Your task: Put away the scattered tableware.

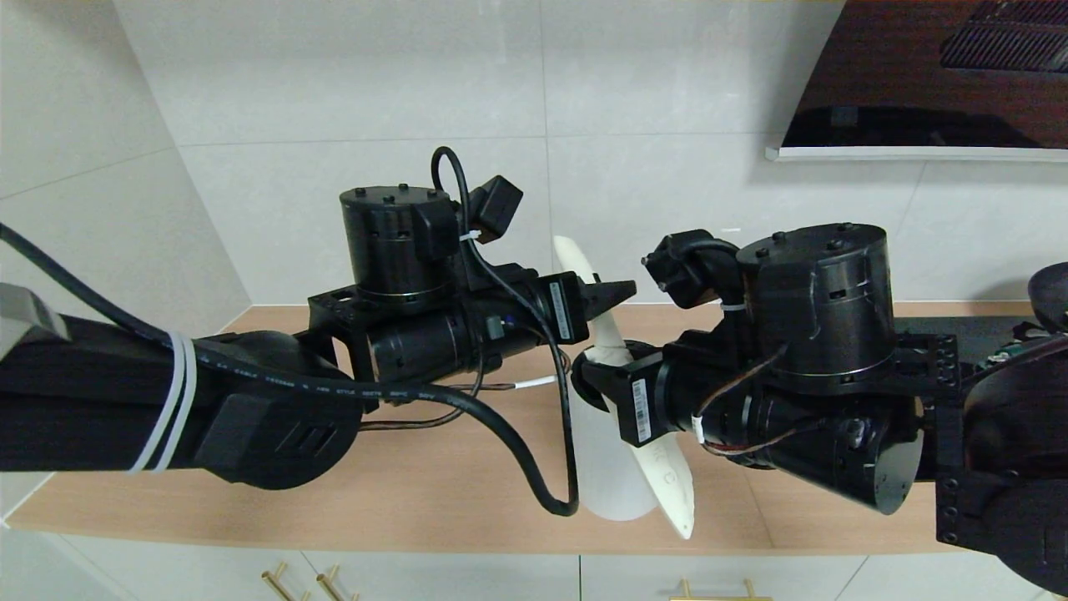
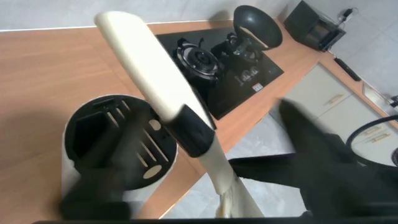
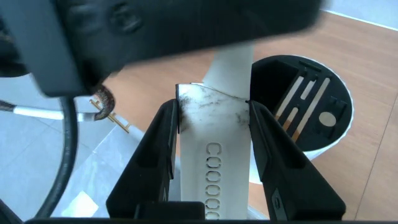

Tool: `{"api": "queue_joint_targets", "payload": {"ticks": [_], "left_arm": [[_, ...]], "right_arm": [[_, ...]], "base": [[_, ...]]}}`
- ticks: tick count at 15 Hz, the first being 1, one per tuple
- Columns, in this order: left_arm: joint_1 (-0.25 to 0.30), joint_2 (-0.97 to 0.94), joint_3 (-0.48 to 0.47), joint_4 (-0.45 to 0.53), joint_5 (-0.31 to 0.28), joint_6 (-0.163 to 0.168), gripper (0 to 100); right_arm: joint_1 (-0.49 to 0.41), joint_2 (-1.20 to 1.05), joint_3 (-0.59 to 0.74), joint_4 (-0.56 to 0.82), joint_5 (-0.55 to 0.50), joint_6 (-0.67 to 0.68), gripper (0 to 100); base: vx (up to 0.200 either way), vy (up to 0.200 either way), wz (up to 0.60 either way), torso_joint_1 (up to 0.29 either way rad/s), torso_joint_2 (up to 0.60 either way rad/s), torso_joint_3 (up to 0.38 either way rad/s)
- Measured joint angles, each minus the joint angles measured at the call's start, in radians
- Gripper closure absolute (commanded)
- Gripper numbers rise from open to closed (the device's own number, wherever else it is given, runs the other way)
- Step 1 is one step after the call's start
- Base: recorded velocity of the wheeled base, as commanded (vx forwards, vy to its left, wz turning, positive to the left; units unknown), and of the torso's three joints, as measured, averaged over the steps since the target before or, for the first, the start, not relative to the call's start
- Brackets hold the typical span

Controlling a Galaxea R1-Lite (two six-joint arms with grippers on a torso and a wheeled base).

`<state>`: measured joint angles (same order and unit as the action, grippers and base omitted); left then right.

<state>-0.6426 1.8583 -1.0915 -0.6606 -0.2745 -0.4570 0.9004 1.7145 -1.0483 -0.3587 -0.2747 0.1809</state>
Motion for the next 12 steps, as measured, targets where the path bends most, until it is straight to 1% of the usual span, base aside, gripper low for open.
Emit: {"api": "queue_joint_targets", "payload": {"ticks": [6, 9, 10, 11, 12], "left_arm": [[0.0, 0.0, 0.001, -0.004, 0.0, 0.0, 100], [0.0, -0.003, 0.001, -0.022, 0.005, -0.001, 100], [0.0, -0.003, 0.001, -0.027, 0.007, -0.001, 100], [0.0, -0.004, 0.001, -0.029, 0.008, -0.008, 100], [0.0, -0.005, 0.001, -0.03, 0.009, -0.026, 100]], "right_arm": [[0.0, 0.002, 0.001, -0.033, 0.0, 0.019, 100], [0.0, 0.002, 0.0, -0.038, -0.002, 0.019, 100], [0.0, 0.002, 0.0, -0.038, -0.002, 0.019, 0], [-0.001, 0.003, 0.0, -0.039, -0.002, 0.02, 0], [-0.001, 0.003, -0.002, -0.041, -0.002, 0.03, 0]], "base": [[0.0, 0.0, 0.0, 0.0, 0.0, 0.0], [0.0, 0.0, 0.0, 0.0, 0.0, 0.0], [0.0, 0.0, 0.0, 0.0, 0.0, 0.0], [0.0, 0.0, 0.0, 0.0, 0.0, 0.0], [0.0, 0.0, 0.0, 0.0, 0.0, 0.0]]}}
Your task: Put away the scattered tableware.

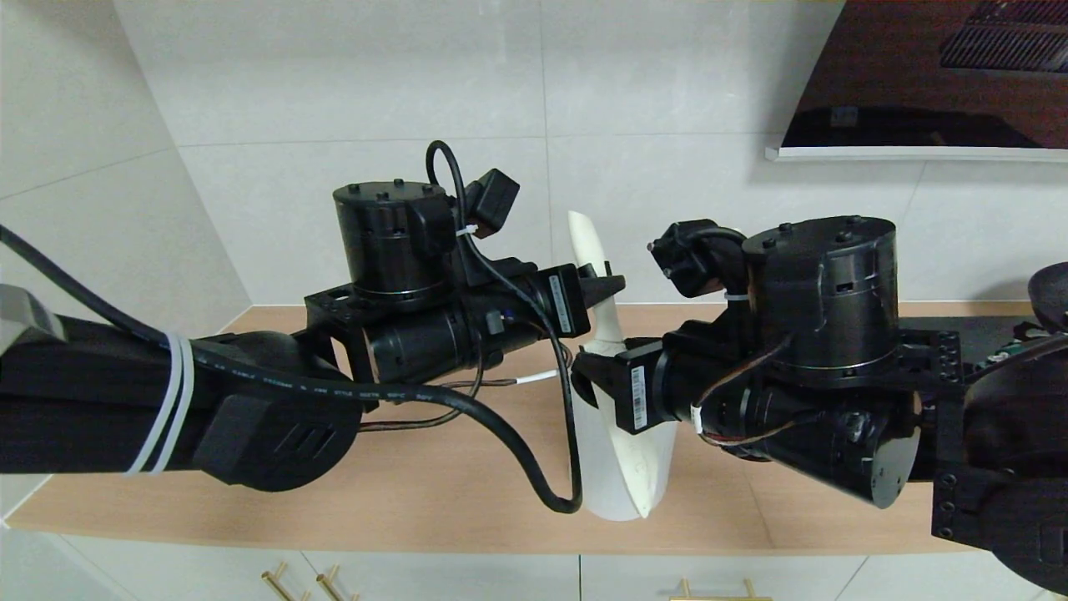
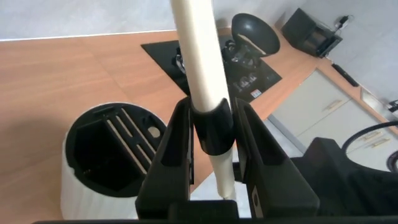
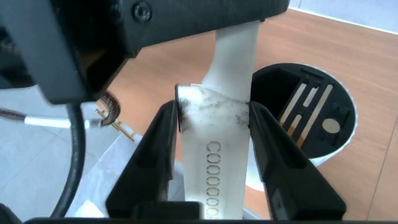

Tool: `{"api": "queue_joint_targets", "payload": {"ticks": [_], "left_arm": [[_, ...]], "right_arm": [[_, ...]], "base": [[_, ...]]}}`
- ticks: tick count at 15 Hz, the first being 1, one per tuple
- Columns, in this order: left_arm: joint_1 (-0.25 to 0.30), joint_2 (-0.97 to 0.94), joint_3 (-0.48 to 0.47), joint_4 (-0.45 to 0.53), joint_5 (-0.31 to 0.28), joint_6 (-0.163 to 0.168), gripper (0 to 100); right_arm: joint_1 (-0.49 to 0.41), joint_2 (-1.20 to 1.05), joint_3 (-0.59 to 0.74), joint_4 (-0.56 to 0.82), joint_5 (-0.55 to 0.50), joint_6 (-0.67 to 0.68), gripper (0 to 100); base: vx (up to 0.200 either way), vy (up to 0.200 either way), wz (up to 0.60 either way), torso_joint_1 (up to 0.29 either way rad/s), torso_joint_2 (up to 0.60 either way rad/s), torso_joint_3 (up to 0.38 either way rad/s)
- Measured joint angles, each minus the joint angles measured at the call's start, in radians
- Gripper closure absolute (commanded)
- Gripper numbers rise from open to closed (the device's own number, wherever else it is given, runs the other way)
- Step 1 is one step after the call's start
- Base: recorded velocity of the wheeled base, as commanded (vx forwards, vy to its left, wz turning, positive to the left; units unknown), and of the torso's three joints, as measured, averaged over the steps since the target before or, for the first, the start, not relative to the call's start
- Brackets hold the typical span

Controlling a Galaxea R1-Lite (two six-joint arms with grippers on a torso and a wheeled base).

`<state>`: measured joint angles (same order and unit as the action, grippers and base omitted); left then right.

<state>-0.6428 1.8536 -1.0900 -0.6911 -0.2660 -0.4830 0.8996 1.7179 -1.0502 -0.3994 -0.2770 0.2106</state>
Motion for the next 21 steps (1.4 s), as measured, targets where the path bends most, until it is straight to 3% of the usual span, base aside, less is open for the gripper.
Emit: {"api": "queue_joint_targets", "payload": {"ticks": [3, 6, 8, 9, 12, 15, 19, 21], "left_arm": [[-0.001, -0.016, -0.002, -0.003, 0.001, -0.03, 100], [0.001, -0.053, -0.001, -0.004, 0.019, -0.029, 100], [0.01, -0.078, 0.0, -0.02, 0.081, -0.004, 100], [0.016, -0.089, -0.002, -0.044, 0.099, 0.016, 100], [0.056, -0.104, -0.001, -0.084, 0.153, 0.137, 100], [0.078, -0.097, 0.001, -0.134, 0.152, 0.22, 100], [0.085, 0.01, 0.002, -0.46, 0.1, 0.39, 100], [0.083, 0.053, 0.006, -0.48, 0.081, 0.415, 100]], "right_arm": [[0.0, -0.005, 0.0, -0.024, -0.001, 0.013, 0], [-0.003, -0.041, 0.018, -0.032, 0.0, 0.009, 0], [-0.024, -0.089, 0.04, -0.026, 0.003, -0.036, 0], [-0.054, -0.116, 0.048, -0.022, 0.005, -0.067, 0], [-0.112, -0.179, 0.055, -0.017, 0.007, -0.081, 0], [-0.132, -0.207, 0.056, -0.016, 0.007, -0.087, 0], [-0.141, -0.216, 0.057, -0.016, 0.007, -0.093, 0], [-0.148, -0.217, 0.056, -0.016, 0.007, -0.093, 0]], "base": [[0.0, 0.0, 0.0, 0.0, 0.0, 0.0], [0.0, 0.0, 0.0, 0.0, 0.0, 0.0], [0.0, 0.0, 0.0, 0.0, 0.0, 0.0], [0.0, 0.0, 0.0, 0.0, 0.0, 0.0], [0.0, 0.0, 0.0, 0.0, 0.0, 0.0], [0.0, 0.0, 0.0, 0.0, 0.0, 0.0], [0.0, 0.0, 0.0, 0.0, 0.0, 0.0], [0.0, 0.0, 0.0, 0.0, 0.0, 0.0]]}}
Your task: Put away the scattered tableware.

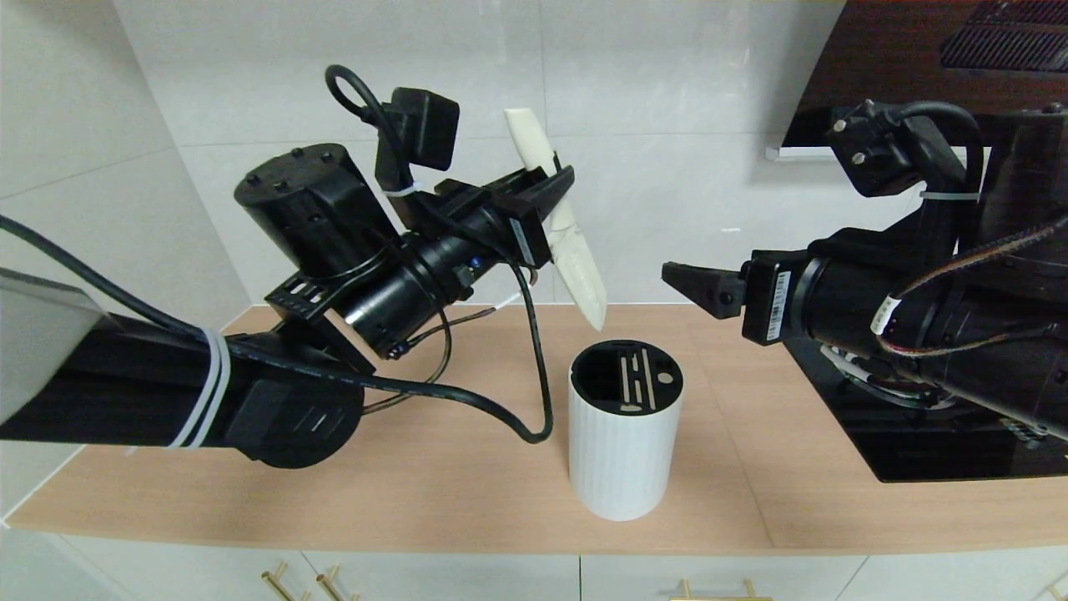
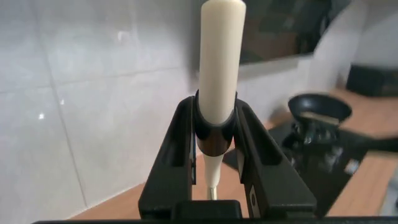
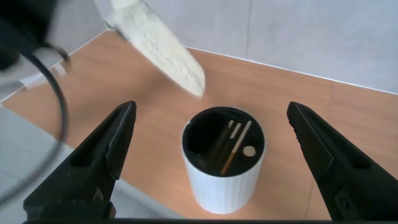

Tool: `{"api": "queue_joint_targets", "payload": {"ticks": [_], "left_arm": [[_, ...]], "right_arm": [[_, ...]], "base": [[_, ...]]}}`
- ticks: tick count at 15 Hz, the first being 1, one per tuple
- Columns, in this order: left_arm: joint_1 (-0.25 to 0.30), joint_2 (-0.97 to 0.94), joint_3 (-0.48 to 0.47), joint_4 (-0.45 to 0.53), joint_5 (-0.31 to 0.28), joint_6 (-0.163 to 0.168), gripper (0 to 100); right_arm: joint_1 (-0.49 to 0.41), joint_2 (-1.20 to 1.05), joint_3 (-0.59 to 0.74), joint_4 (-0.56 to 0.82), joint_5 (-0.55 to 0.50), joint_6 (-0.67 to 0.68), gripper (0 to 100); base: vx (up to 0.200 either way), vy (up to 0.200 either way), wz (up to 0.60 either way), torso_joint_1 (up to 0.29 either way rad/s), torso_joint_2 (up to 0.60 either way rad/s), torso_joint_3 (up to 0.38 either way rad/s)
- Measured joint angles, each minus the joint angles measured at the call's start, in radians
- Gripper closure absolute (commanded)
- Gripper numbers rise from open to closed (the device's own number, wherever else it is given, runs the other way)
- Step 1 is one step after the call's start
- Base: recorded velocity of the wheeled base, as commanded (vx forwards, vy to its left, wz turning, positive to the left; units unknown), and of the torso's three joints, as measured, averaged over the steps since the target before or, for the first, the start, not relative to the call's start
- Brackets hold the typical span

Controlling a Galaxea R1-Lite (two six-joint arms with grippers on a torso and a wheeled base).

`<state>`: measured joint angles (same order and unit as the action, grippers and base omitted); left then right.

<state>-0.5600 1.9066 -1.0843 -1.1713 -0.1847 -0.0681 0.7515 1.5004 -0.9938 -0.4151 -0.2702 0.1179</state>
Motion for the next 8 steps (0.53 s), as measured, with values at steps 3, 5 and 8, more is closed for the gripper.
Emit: {"api": "queue_joint_targets", "payload": {"ticks": [3, 5, 8], "left_arm": [[-0.007, 0.026, 0.01, 0.038, 0.0, 0.017, 100], [-0.022, 0.032, 0.021, 0.052, 0.0, 0.025, 100], [-0.039, 0.035, 0.038, 0.066, 0.0, 0.029, 100]], "right_arm": [[-0.003, 0.0, -0.002, 0.0, 0.0, -0.001, 0], [-0.01, 0.0, -0.003, 0.0, 0.0, -0.001, 0], [-0.013, 0.0, -0.003, -0.001, -0.001, -0.003, 0]], "base": [[0.0, 0.0, 0.0, 0.0, 0.0, 0.0], [0.0, 0.0, 0.0, 0.0, 0.0, 0.0], [0.0, 0.0, 0.0, 0.0, 0.0, 0.0]]}}
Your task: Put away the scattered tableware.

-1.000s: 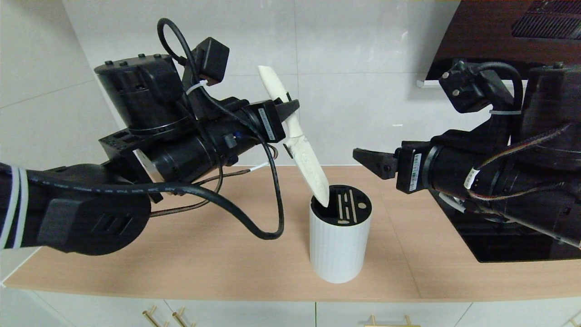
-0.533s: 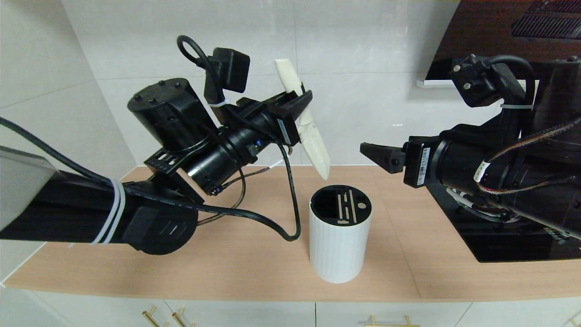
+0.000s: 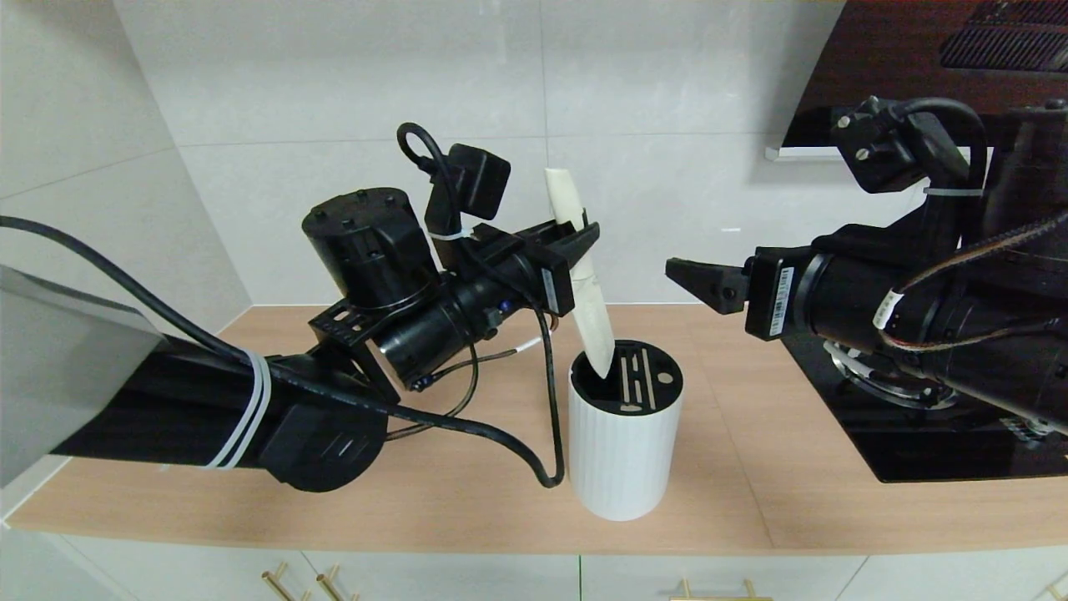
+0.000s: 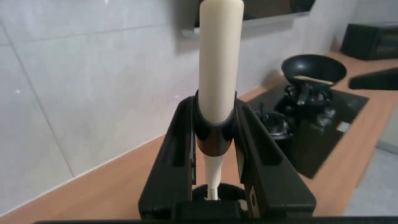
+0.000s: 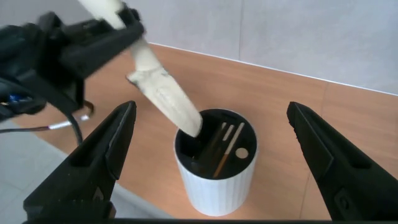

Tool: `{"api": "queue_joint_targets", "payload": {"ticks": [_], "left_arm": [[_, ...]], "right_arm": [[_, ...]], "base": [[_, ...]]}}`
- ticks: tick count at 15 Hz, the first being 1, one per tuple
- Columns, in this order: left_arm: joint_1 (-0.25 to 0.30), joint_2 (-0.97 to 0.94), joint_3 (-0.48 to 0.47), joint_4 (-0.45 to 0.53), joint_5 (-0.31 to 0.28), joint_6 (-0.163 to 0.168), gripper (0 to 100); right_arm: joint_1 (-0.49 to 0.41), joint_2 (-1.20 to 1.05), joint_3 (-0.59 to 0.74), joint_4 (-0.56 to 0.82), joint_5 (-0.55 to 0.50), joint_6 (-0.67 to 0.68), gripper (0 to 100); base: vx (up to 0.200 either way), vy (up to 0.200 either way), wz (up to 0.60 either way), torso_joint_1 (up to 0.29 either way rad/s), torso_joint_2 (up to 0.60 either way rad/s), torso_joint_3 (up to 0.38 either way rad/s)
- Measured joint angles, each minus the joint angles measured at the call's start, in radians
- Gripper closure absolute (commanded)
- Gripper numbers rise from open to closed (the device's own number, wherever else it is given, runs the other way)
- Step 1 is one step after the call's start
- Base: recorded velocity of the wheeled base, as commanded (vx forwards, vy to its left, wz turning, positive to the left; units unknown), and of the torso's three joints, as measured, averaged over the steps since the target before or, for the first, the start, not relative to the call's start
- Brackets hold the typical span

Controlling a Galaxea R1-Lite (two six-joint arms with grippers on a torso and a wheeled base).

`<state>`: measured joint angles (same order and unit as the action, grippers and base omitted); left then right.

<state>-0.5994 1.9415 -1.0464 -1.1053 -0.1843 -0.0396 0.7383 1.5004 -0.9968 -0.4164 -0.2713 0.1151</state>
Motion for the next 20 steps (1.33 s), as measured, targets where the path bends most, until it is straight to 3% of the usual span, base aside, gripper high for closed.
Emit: {"api": "queue_joint_targets", "payload": {"ticks": [5, 20], "left_arm": [[-0.009, 0.008, 0.016, 0.059, 0.001, 0.018, 100], [-0.056, 0.158, 0.002, 0.051, 0.006, 0.02, 100]], "right_arm": [[-0.002, 0.0, 0.0, 0.001, 0.0, 0.0, 0], [-0.002, 0.0, 0.003, 0.0, 0.0, 0.0, 0]], "base": [[0.0, 0.0, 0.0, 0.0, 0.0, 0.0], [0.0, 0.0, 0.0, 0.0, 0.0, 0.0]]}}
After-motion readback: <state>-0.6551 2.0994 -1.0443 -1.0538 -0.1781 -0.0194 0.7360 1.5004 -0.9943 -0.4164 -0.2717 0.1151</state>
